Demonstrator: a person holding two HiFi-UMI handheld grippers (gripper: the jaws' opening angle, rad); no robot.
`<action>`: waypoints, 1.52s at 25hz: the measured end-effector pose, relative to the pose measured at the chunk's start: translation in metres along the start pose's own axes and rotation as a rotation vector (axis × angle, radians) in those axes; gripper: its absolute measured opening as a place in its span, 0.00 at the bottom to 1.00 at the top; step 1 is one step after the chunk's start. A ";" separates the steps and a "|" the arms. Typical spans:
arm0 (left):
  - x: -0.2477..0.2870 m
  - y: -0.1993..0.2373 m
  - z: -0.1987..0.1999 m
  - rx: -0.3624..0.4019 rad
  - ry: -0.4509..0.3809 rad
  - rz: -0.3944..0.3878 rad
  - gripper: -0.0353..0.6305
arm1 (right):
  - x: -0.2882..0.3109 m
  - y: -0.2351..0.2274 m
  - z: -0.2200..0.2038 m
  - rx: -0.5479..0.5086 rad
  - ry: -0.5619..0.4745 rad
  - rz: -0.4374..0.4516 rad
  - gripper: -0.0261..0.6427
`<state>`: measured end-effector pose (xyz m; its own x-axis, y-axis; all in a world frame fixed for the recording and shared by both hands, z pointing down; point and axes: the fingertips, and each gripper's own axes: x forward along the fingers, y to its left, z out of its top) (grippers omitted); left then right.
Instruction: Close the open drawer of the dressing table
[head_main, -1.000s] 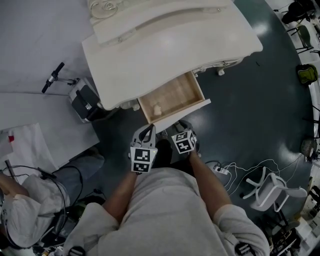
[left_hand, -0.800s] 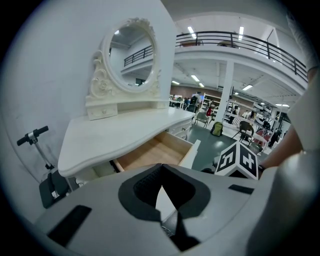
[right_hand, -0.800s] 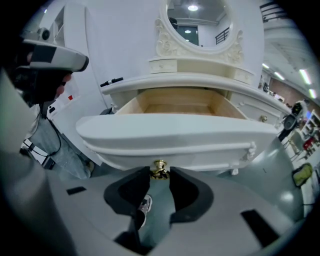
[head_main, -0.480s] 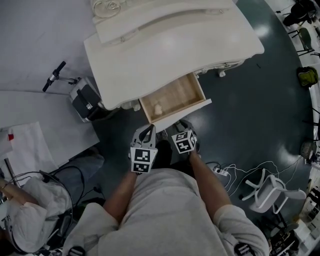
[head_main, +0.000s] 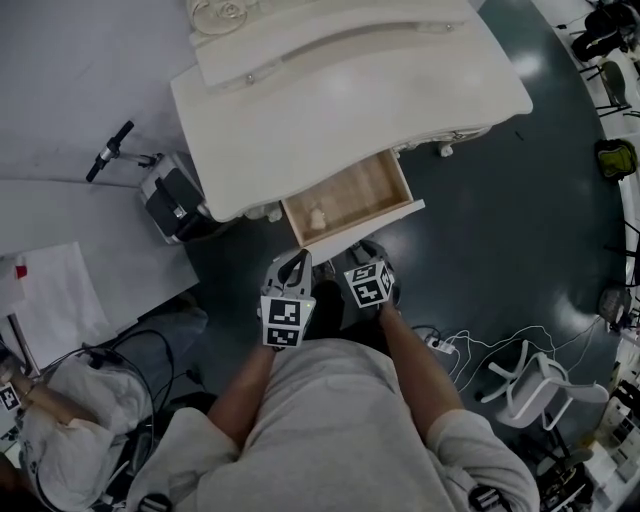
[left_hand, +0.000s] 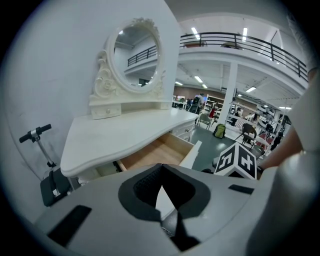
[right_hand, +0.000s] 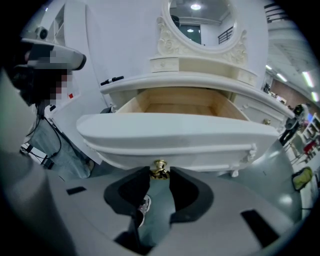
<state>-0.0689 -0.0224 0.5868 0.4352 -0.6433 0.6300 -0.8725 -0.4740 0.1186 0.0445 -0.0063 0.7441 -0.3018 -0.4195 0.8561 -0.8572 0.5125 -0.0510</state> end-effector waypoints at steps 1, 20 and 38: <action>0.000 0.002 0.000 -0.003 -0.002 0.000 0.06 | 0.000 0.000 0.001 -0.003 0.000 -0.003 0.24; 0.006 0.009 -0.003 -0.057 0.018 0.058 0.06 | 0.005 -0.004 0.011 -0.040 -0.002 0.029 0.24; -0.008 0.025 -0.013 -0.121 0.018 0.128 0.06 | 0.010 -0.006 0.023 -0.063 0.018 0.027 0.24</action>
<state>-0.0971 -0.0217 0.5946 0.3160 -0.6824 0.6592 -0.9413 -0.3125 0.1277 0.0366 -0.0307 0.7412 -0.3169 -0.3918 0.8637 -0.8208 0.5697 -0.0427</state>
